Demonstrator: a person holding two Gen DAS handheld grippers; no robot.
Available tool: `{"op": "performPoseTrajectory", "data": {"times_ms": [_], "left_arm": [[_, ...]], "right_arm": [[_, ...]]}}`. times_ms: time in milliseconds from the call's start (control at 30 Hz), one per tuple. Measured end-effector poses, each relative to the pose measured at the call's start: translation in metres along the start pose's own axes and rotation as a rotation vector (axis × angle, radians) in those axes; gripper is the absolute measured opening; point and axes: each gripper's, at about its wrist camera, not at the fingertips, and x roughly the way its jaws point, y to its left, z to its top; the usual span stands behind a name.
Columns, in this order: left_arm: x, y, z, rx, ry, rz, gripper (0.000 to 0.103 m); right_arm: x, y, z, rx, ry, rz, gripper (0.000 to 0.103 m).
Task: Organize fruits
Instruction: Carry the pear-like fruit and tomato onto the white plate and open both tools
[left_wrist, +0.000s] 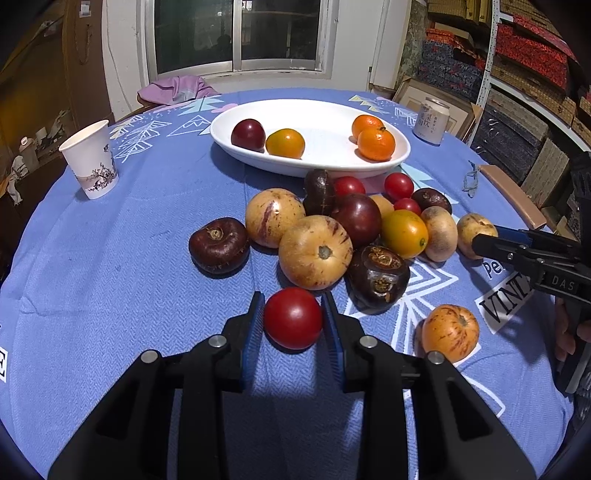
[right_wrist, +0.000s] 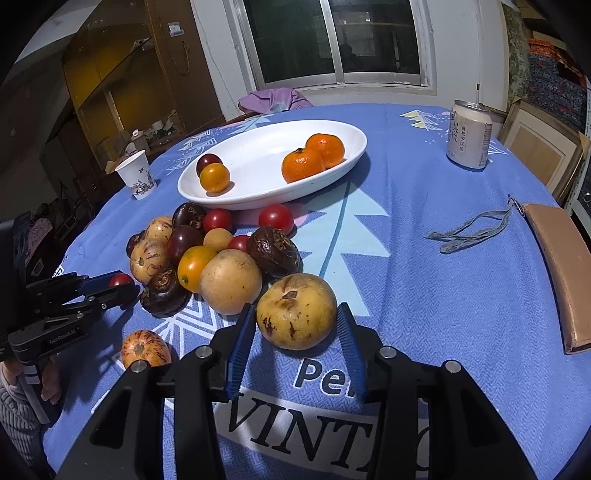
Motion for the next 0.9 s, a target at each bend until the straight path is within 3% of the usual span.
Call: {"op": "performPoseTrajectory", "data": {"times_ms": [333,500,733,900], "left_arm": [[-0.015,0.003,0.004,-0.020,-0.071,0.009,0.030],[-0.024,0.013,0.025,-0.058,-0.103,0.005,0.030],[-0.022,0.026,0.110,-0.057,-0.153,0.066,0.030],[0.009,0.032,0.165,-0.061,-0.158,0.087,0.030]], "right_arm": [[-0.008,-0.004,0.000,0.017,-0.031,0.006,0.046],[-0.016,-0.008,0.009,0.038,-0.050,0.030,0.046],[-0.026,-0.003,0.094,0.007,-0.128,0.020,0.045],[0.016,0.009,0.154,-0.011,-0.130,0.028,0.045]]}}
